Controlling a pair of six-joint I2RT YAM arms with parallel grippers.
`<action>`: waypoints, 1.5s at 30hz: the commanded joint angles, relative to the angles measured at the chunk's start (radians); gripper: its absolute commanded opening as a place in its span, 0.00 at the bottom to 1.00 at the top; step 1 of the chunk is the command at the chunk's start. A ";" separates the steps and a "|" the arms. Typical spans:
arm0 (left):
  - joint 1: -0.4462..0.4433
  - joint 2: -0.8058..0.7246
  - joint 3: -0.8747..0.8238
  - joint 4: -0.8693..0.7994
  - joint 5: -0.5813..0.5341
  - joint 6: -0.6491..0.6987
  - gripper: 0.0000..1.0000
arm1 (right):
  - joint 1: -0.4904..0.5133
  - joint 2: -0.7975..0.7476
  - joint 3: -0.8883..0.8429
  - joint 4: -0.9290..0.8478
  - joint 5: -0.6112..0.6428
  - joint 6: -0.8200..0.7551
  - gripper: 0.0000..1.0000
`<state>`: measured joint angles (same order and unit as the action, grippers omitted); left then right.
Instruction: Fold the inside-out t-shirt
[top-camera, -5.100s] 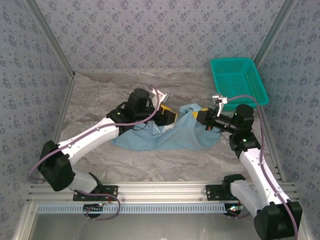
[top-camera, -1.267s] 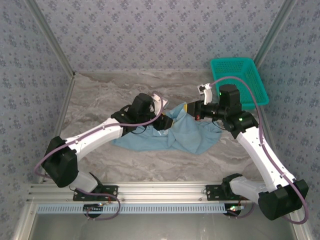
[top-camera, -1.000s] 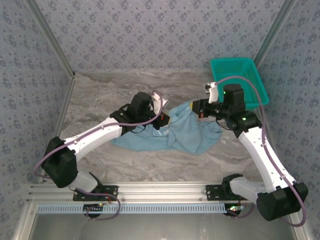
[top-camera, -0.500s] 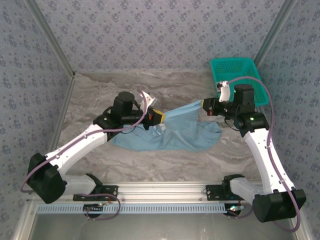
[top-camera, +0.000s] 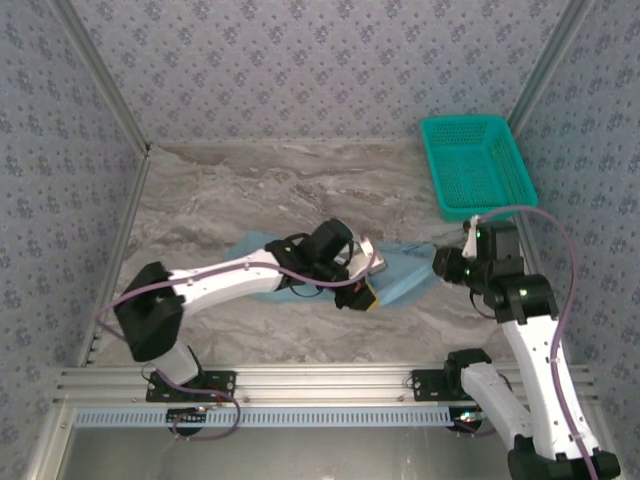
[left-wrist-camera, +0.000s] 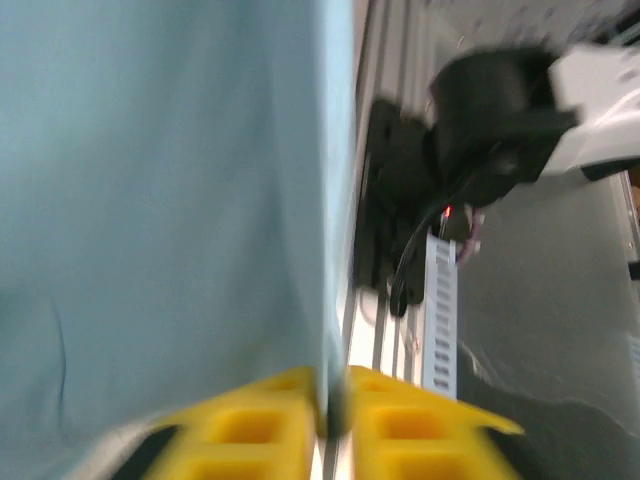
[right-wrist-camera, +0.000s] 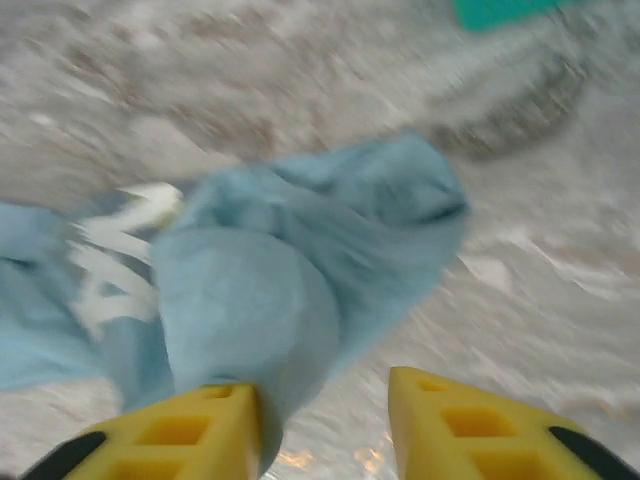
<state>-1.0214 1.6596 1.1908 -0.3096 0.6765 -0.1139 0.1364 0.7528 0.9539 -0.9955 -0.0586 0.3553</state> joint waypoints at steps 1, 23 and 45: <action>0.027 -0.018 0.087 -0.165 -0.002 0.078 0.39 | 0.029 0.030 -0.011 -0.002 0.135 0.020 0.48; 0.745 0.032 -0.106 -0.088 -0.621 -0.367 0.70 | 0.209 1.017 0.200 0.524 -0.001 -0.061 0.80; 0.799 -0.141 0.075 0.287 -0.382 -0.407 0.00 | 0.161 0.894 0.646 0.747 -0.183 -0.212 0.00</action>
<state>-0.2226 1.7275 1.2011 -0.1368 0.3077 -0.5495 0.2691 1.7840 1.5452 -0.2974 -0.2237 0.2283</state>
